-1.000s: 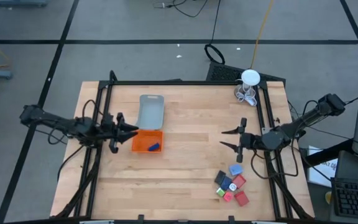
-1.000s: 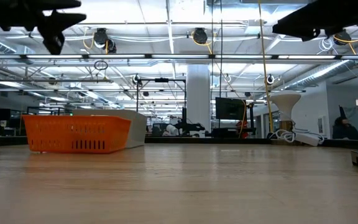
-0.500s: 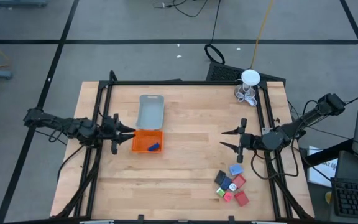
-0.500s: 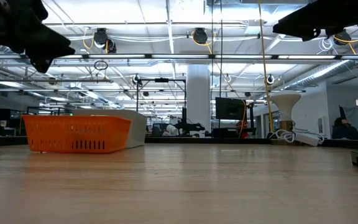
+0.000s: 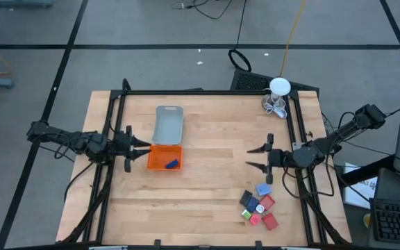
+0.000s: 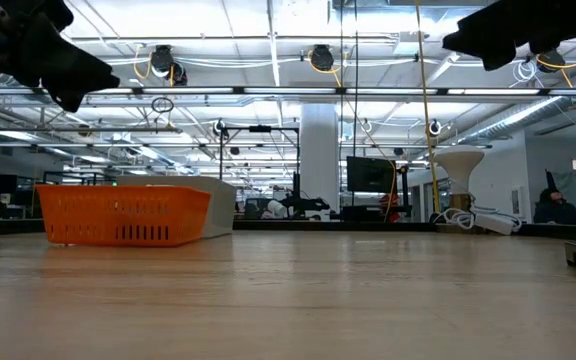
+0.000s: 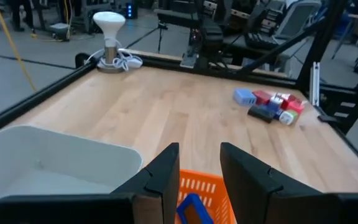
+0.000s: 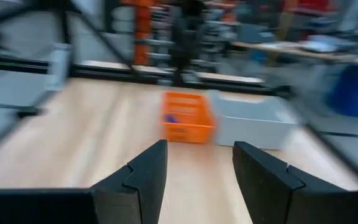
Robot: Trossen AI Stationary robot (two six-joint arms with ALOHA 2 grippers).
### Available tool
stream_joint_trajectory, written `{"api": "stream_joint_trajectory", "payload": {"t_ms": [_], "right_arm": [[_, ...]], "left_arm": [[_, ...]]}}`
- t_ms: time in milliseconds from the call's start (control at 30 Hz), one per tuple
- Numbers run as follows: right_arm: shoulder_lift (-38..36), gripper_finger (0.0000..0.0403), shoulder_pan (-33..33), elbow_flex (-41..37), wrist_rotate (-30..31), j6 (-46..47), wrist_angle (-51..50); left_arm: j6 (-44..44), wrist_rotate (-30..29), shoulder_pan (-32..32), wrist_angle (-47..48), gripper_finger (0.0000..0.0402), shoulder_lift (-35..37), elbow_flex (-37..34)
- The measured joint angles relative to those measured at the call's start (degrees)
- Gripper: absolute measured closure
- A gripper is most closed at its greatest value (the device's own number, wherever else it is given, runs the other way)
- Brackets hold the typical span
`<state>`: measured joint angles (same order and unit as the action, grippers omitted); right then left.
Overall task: Pick & Place Office items
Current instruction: Put the purple charger adapter into the gray bin
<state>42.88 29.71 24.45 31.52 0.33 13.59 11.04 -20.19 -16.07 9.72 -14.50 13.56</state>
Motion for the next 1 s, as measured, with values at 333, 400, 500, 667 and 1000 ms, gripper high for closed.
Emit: {"api": "stream_joint_trajectory", "payload": {"t_ms": [333,400,500,667,1000], "right_arm": [[11.6,0.0230,0.1,0.0,-20.6,10.3,5.0],[14.9,0.0224,0.5,0.0,-22.4,12.7,6.9],[20.0,0.0203,2.2,0.0,-24.3,14.9,8.8],[27.0,0.0156,7.0,2.2,-24.3,15.4,6.7],[39.1,0.0134,8.6,14.9,-24.2,12.2,-18.1]], "left_arm": [[-2.1,-0.7,0.0,-1.6,0.0284,-0.1,0.0],[-2.0,-1.9,0.0,-0.8,0.0284,-0.1,0.0],[-1.9,-2.2,0.0,-0.8,0.0284,-0.2,0.0],[-1.9,-2.2,0.0,-0.9,0.0284,-0.2,0.0],[-1.9,-2.2,0.0,-0.9,0.0284,-0.2,0.0]]}}
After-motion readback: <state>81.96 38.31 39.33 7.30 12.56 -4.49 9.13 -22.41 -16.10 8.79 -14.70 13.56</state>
